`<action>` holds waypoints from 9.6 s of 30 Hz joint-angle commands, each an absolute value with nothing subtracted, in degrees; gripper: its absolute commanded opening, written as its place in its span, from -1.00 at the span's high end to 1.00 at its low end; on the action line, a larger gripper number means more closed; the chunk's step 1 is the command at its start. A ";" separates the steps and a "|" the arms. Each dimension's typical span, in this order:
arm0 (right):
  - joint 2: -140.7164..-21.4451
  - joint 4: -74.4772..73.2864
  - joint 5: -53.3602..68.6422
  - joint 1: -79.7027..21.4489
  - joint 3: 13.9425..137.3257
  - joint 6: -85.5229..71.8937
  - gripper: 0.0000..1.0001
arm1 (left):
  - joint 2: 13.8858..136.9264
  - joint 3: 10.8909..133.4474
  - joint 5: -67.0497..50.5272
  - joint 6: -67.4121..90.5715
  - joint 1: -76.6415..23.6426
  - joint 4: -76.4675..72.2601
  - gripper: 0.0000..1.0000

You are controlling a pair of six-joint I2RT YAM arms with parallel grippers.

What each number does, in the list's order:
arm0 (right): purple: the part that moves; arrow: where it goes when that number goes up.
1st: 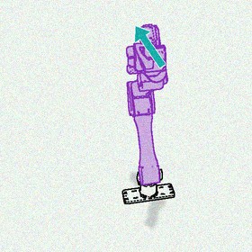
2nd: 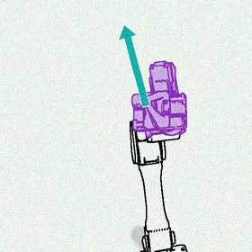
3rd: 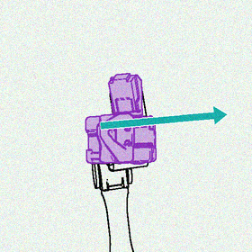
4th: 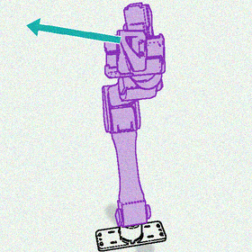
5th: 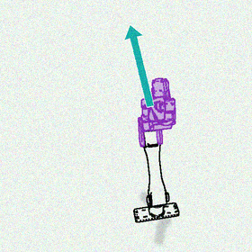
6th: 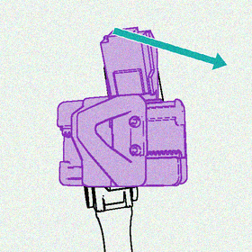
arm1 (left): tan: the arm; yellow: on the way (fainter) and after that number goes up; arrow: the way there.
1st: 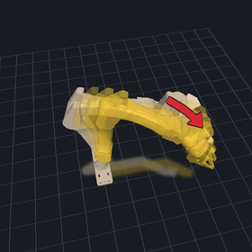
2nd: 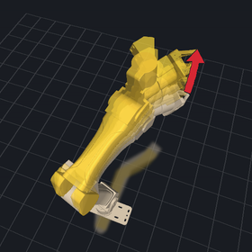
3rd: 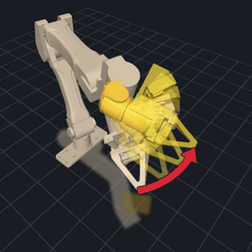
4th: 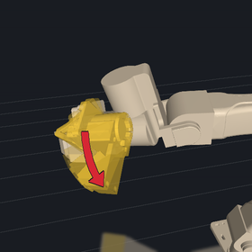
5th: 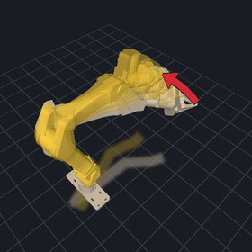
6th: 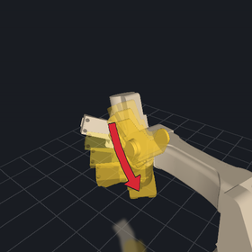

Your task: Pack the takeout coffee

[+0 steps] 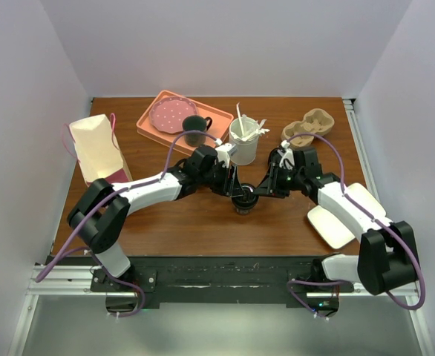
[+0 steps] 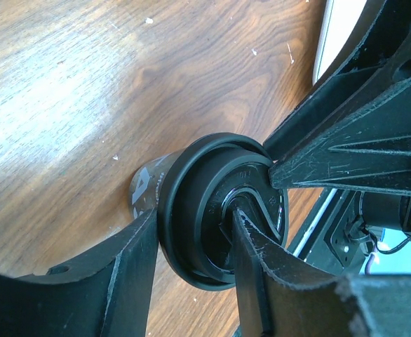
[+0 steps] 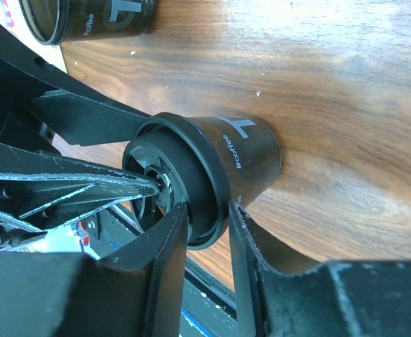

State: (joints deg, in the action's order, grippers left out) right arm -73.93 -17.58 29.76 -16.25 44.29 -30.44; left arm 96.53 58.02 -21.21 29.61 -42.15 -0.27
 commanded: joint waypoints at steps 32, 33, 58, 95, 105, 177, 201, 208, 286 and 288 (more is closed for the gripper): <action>-70.49 -19.25 32.60 -13.37 47.11 -29.45 0.18 | 106.79 56.95 -13.62 16.52 -43.50 19.16 0.04; -70.40 -19.42 32.78 -11.97 47.20 -29.18 0.18 | 106.96 57.04 -13.62 16.52 -43.42 19.33 0.04; -81.30 -8.97 44.47 -6.86 40.08 -24.43 0.30 | 108.11 56.69 -13.45 17.23 -43.51 19.78 0.05; -80.33 -22.24 40.34 -6.94 50.71 -18.73 0.30 | 111.27 59.32 -13.71 8.26 -43.50 20.74 0.04; -85.69 -19.60 41.92 -6.86 50.18 -17.23 0.34 | 113.20 61.00 -15.03 7.12 -43.50 21.62 0.04; -70.57 -13.97 43.25 -7.03 35.68 -33.14 0.41 | 111.18 53.88 -15.38 20.74 -43.50 18.28 0.07; -73.12 -9.76 43.68 -8.53 35.16 -35.33 0.41 | 111.36 53.79 -15.82 21.01 -43.50 17.75 0.07; -74.00 -11.59 39.74 -8.96 35.07 -34.20 0.46 | 111.44 53.44 -15.91 21.27 -43.42 17.67 0.07; -71.29 -19.96 21.20 -14.24 50.28 -26.98 -0.13 | 94.57 68.28 -12.06 23.65 -39.20 33.66 -0.18; -70.05 -17.41 19.52 -14.33 49.57 -27.59 -0.14 | 94.31 71.44 -10.20 22.94 -39.29 34.45 -0.18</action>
State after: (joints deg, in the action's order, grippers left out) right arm -73.65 -22.26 25.15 -14.31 50.22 -26.59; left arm 98.13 65.12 -14.33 25.76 -39.51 33.39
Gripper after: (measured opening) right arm 0.564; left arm 0.592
